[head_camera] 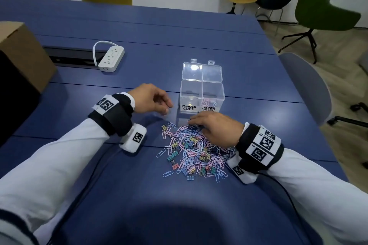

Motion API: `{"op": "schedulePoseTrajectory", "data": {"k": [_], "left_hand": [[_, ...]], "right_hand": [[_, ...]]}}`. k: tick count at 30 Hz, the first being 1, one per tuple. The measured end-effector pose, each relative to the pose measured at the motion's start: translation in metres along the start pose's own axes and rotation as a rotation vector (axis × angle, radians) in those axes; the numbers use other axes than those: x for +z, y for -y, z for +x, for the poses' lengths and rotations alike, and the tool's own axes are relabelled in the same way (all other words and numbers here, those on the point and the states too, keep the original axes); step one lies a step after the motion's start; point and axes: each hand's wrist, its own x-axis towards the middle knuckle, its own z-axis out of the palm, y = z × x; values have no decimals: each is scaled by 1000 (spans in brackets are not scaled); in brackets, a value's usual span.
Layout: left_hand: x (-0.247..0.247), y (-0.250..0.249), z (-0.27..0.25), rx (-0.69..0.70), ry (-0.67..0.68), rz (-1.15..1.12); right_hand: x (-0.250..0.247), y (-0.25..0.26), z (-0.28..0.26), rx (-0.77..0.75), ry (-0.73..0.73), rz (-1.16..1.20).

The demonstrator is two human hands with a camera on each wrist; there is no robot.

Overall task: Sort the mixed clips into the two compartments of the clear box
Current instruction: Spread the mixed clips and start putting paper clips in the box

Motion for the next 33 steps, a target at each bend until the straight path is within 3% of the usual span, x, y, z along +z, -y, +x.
{"op": "schedulePoseTrajectory", "data": {"k": [3, 6, 14, 17, 21, 26, 33], "left_hand": [[-7, 17, 0, -97, -24, 92], [-7, 19, -4, -92, -18, 181], [-10, 14, -16, 2, -205, 322], [3, -3, -14, 94, -88, 348], [25, -17, -5, 112, 79, 446], [29, -30, 3, 128, 131, 488], [52, -56, 6, 226, 185, 428]], "right_hand": [[-3, 7, 4, -26, 122, -82], [-5, 14, -1, -54, 171, -133], [-3, 0, -28, -33, 30, -54], [-6, -4, -28, -16, -10, -28], [-9, -9, -31, 36, -26, -3], [-17, -34, -45, 188, -87, 31], [-9, -29, -50, 239, 7, -12]]}}
